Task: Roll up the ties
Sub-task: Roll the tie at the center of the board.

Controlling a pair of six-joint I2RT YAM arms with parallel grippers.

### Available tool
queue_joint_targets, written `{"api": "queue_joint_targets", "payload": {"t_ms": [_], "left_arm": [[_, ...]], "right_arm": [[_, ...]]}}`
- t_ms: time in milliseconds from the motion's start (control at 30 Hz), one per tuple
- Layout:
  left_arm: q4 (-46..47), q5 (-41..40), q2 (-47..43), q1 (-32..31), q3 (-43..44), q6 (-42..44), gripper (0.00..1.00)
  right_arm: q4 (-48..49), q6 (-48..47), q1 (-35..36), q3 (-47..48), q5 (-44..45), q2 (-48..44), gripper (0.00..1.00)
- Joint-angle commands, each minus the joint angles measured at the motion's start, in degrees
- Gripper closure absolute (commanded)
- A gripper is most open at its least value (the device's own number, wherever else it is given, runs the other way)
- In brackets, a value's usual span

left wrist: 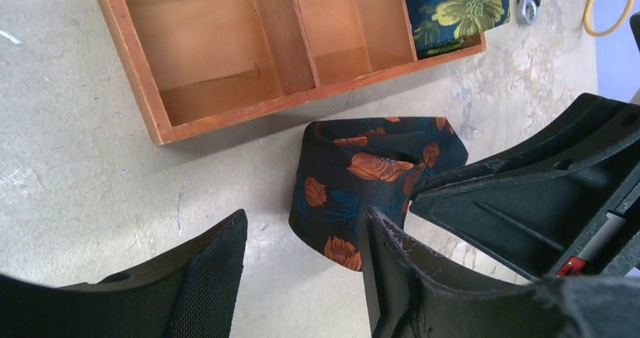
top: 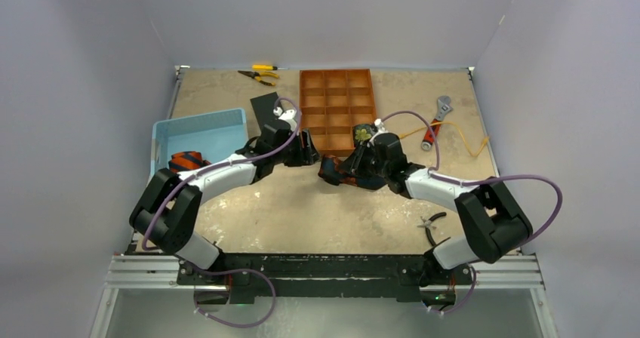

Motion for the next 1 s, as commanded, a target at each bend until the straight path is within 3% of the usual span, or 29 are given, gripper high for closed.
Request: {"api": "queue_joint_targets", "payload": {"t_ms": [0,733,967], "left_arm": [[2.53,3.32,0.59,0.32,2.19,2.06,0.46],[7.34,11.30,7.66,0.30,3.19,0.30,0.42],[8.45,11.27,7.15,-1.27,3.32,0.41,0.47]], "right_arm": [[1.73,-0.72,-0.10,-1.68,0.08,-0.47,0.76],[7.67,-1.03,-4.74,-7.51,-0.88,5.21,0.76],[8.37,-1.21,-4.87,-7.51,-1.08,6.10,0.76]]}}
